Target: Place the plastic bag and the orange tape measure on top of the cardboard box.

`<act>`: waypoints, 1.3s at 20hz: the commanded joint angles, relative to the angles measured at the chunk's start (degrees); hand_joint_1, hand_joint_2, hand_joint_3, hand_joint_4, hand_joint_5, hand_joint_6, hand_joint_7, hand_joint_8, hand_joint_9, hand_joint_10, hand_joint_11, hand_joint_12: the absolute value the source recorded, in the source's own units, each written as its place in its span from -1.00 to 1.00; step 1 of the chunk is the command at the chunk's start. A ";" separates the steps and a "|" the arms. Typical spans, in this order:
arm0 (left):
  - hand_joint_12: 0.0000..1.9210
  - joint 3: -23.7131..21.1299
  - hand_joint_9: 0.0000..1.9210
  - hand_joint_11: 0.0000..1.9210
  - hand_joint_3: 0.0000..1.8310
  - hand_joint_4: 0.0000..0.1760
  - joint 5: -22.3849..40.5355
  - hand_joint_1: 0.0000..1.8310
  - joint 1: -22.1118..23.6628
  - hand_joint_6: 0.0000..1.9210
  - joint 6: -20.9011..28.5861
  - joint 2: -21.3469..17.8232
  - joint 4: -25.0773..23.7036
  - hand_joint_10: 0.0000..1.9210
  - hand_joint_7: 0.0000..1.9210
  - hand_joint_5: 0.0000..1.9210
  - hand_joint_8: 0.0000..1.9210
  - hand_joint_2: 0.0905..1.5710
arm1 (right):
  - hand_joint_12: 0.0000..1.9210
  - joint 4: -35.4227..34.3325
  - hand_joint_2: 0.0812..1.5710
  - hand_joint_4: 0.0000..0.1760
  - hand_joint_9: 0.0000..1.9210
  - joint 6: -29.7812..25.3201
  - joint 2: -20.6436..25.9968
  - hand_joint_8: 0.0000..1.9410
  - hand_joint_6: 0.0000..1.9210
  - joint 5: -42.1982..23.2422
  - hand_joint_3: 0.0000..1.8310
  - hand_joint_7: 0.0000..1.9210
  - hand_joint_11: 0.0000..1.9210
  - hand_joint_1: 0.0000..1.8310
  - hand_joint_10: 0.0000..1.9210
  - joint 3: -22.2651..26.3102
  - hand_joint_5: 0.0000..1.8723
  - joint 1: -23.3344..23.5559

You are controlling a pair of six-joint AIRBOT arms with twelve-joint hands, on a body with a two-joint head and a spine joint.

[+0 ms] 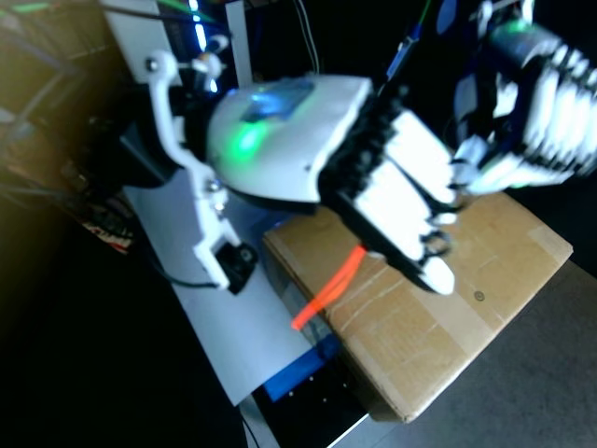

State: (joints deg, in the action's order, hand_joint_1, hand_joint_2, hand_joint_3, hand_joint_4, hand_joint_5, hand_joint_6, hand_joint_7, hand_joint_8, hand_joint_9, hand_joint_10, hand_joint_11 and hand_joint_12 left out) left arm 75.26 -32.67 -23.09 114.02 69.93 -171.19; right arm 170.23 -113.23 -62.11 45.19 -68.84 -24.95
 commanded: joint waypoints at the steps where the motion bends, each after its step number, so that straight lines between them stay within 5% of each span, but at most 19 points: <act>1: 0.63 0.61 -0.21 -0.38 -1.00 -1.00 -5.12 0.49 0.99 0.18 0.18 0.55 -1.38 0.48 -0.09 -0.15 0.28 0.47 | 0.71 1.50 0.39 -1.00 -0.02 0.00 -0.28 0.11 -0.13 6.00 -1.00 0.00 -0.01 0.51 0.41 -0.35 -0.01 0.86; 3: 0.64 1.63 -0.20 -0.41 -1.00 -1.00 -3.16 0.49 0.96 0.18 0.06 1.80 -1.38 0.50 -0.10 -0.17 0.26 0.47 | 0.64 1.49 0.38 -1.00 0.00 0.00 -0.91 0.06 -0.10 5.49 -1.00 0.01 -0.04 0.51 0.37 -0.91 -0.01 0.86; 4: 0.62 2.17 -0.18 -0.33 -1.00 -1.00 -2.06 0.49 0.80 0.17 -0.23 2.48 -1.38 0.50 -0.11 -0.18 0.27 0.47 | 0.75 1.49 0.43 -1.00 -0.09 0.00 -1.46 0.21 -0.13 5.13 -1.00 -0.06 -0.04 0.50 0.51 -1.35 -0.04 0.86; 5: 0.65 2.48 -0.18 -0.30 -1.00 -1.00 -1.40 0.49 0.76 0.14 -0.64 2.84 -1.38 0.51 -0.11 -0.19 0.29 0.47 | 0.88 1.49 0.43 -1.00 0.03 0.01 -1.77 0.40 -0.18 4.98 -1.00 -0.04 0.02 0.41 0.65 -1.67 0.00 0.85; 10: 0.66 3.10 -0.10 -0.27 -1.00 -1.00 0.87 0.49 0.24 0.06 -1.58 3.87 -1.38 0.46 -0.09 -0.15 0.26 0.45 | 0.99 1.29 0.44 -1.00 0.01 0.01 -2.82 0.51 -0.26 4.06 -1.00 -0.08 -0.06 0.38 0.75 -2.16 0.05 0.79; 11: 0.85 3.08 -0.19 -0.44 -1.00 -1.00 1.02 0.49 0.04 -0.03 -1.58 3.84 -1.38 0.59 -0.10 -0.13 0.33 0.47 | 1.00 1.20 0.48 -1.00 0.04 0.01 -2.83 0.58 -0.08 4.02 -0.99 -0.12 0.00 0.36 0.83 -2.12 -0.07 0.76; 13: 0.97 2.52 -0.22 -0.53 -1.00 -1.00 1.10 0.49 -0.73 0.03 -1.57 3.37 -1.38 0.62 -0.10 -0.14 0.33 0.48 | 0.90 0.83 0.51 -1.00 -0.22 0.00 -2.84 0.50 -0.01 4.00 -1.00 -0.19 -0.06 0.48 0.67 -1.84 -0.15 -0.09; 14: 0.95 2.21 -0.24 -0.44 -1.00 -1.00 1.10 0.37 -1.02 0.07 -1.57 3.10 -1.38 0.45 -0.07 -0.14 0.37 0.47 | 0.92 0.67 0.47 -1.00 0.04 0.00 -2.83 0.50 -0.08 4.00 -1.00 -0.09 0.06 0.39 0.75 -1.58 -0.06 -0.58; 15: 0.90 1.91 -0.24 -0.43 -1.00 -1.00 1.10 0.33 -1.35 0.14 -1.57 2.77 -1.38 0.33 -0.06 -0.16 0.35 0.47 | 0.92 0.47 0.45 -1.00 0.11 0.00 -2.83 0.45 -0.11 4.00 -1.00 -0.04 0.10 0.38 0.74 -1.23 -0.03 -1.10; 16: 0.86 1.72 -0.29 -0.52 -1.00 -1.00 1.10 0.32 -1.60 0.19 -1.57 2.47 -1.38 0.23 -0.08 -0.18 0.34 0.48 | 0.97 0.36 0.36 -1.00 0.18 0.00 -2.82 0.59 -0.07 4.00 -1.00 0.07 0.19 0.32 0.78 -1.02 0.09 -1.41; 17: 0.76 1.36 -0.52 -0.91 -1.00 -1.00 1.10 0.21 -1.83 -0.34 -1.57 1.96 -1.38 -0.06 -0.28 -0.30 -0.45 0.40 | 0.96 0.29 0.34 -1.00 0.03 0.00 -2.82 0.66 -0.06 4.01 -1.00 -0.06 0.02 0.29 0.82 -0.70 0.11 -1.64; 18: 0.73 1.00 -0.59 -0.99 -1.00 -1.00 1.10 0.20 -1.95 -0.82 -1.57 1.37 -1.38 -0.11 -0.23 -0.22 -0.74 0.36 | 0.88 0.29 0.34 -1.00 -0.05 0.00 -2.78 0.52 -0.04 4.02 -1.00 -0.13 -0.10 0.28 0.68 -0.28 0.10 -1.79; 20: 0.76 0.49 -0.66 -1.00 -1.00 -1.00 1.10 0.18 -1.96 -0.94 -1.57 0.57 -1.38 -0.03 -0.27 -0.20 -0.80 0.31 | 1.00 0.29 0.13 -1.00 0.03 0.00 -2.31 0.73 0.06 4.03 -1.00 -0.08 0.08 0.31 0.92 0.36 -0.21 -1.83; 22: 0.82 0.23 -0.74 -1.00 -1.00 -1.00 1.10 0.15 -1.96 -0.97 -1.60 0.06 -1.38 0.09 -0.33 -0.21 -0.81 0.28 | 1.00 0.30 0.11 -1.00 -0.04 0.00 -1.97 0.68 0.03 4.11 -1.00 -0.14 -0.01 0.28 0.89 0.74 -0.25 -1.83; 23: 0.75 0.15 -0.78 -1.00 -1.00 -1.00 1.09 0.16 -1.99 -0.99 -1.61 -0.10 -1.38 -0.01 -0.37 -0.24 -0.84 0.25 | 1.00 0.31 0.07 -1.00 0.21 0.00 -1.90 1.00 -0.02 4.27 -1.00 0.01 0.33 0.27 1.00 0.85 -0.23 -1.83; 24: 0.71 0.05 -0.77 -1.00 -1.00 -1.00 1.08 0.15 -2.00 -1.00 -1.63 -0.25 -1.38 -0.10 -0.37 -0.25 -0.86 0.23 | 1.00 0.31 0.06 -1.00 0.12 0.00 -1.80 1.00 -0.04 4.31 -1.00 -0.10 0.22 0.26 1.00 0.94 -0.27 -1.84; 25: 0.57 -0.18 -0.75 -1.00 -1.00 -1.00 1.07 0.12 -2.00 -1.00 -1.68 -0.45 -1.38 -0.33 -0.40 -0.29 -0.95 0.22 | 1.00 0.31 0.02 -1.00 0.27 0.00 -1.69 1.00 -0.10 4.41 -1.00 0.04 0.38 0.24 1.00 1.03 -0.26 -1.85; 26: 0.51 -0.41 -0.76 -1.00 -1.00 -1.00 1.03 0.10 -2.00 -1.00 -1.84 -0.63 -1.38 -0.43 -0.44 -0.31 -0.98 0.22 | 1.00 0.31 0.01 -1.00 0.05 0.00 -1.60 0.94 -0.11 4.52 -1.00 -0.14 0.16 0.22 1.00 1.11 -0.27 -1.85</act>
State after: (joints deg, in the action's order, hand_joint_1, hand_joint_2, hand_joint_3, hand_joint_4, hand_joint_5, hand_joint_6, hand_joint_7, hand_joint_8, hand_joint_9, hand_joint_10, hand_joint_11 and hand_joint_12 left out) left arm 74.85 -26.79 -25.41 112.49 69.38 -171.15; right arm 169.58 -113.16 -63.72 42.11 -67.81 -27.46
